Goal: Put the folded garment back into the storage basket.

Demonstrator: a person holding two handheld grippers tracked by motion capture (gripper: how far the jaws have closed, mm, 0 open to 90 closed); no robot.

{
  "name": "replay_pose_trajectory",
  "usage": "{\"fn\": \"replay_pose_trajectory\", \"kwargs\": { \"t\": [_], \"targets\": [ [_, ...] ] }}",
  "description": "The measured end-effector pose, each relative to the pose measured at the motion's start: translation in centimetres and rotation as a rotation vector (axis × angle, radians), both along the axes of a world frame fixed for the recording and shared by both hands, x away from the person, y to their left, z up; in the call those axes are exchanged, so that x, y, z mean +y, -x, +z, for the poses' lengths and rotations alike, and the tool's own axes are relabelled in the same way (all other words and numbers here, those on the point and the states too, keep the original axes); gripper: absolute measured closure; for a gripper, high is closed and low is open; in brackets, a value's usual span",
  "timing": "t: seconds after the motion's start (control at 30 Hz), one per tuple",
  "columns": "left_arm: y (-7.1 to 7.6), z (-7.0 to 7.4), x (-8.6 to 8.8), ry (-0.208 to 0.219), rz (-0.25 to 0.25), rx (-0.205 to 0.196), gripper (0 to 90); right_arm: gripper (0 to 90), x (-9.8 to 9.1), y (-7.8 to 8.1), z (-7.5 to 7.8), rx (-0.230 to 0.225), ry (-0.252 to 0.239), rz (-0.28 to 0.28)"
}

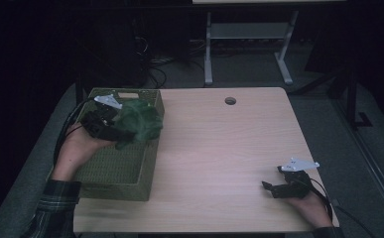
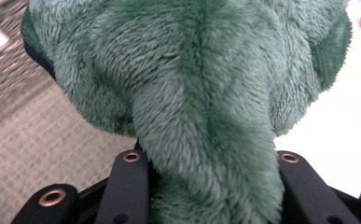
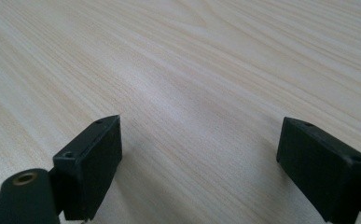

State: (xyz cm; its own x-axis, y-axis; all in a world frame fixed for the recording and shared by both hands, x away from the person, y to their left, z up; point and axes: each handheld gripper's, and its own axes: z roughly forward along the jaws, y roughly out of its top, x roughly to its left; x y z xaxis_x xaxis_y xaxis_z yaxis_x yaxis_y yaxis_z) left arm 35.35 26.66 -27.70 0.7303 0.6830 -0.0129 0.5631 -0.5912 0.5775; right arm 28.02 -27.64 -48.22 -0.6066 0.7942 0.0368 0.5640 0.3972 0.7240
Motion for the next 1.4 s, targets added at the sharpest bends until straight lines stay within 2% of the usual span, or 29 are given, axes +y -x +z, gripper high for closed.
{"fn": "replay_pose_trajectory", "kwargs": {
  "t": [0.23,0.33,0.5,0.7,0.87,1.07,1.4],
  "targets": [
    [-0.6,-1.5,2.6,-0.018,0.092,0.009,62.7,13.8,0.0,0.0,0.0,-0.001,0.0,0.0],
    [-0.9,-2.3,3.3,-0.022,0.117,0.022,62.7,13.8,0.0,0.0,0.0,0.0,0.0,0.0],
    [-1.5,-3.6,3.9,-0.005,0.156,0.029,62.7,13.7,0.0,0.0,0.0,-0.001,0.001,0.0],
    [-2.0,-5.4,4.0,-0.008,0.179,0.04,62.7,13.8,0.0,0.0,0.0,0.0,0.001,0.0],
    [-2.6,-7.5,4.3,-0.012,0.202,0.053,62.7,13.8,0.0,0.0,0.0,0.0,0.001,0.0],
    [-3.2,-10.1,4.7,0.001,0.225,0.096,62.7,13.8,0.0,0.0,0.0,0.0,0.0,0.0],
    [-3.6,-12.5,4.7,-0.022,0.236,0.138,62.7,13.8,0.0,0.0,0.0,-0.001,0.001,0.0]
  ]
}}
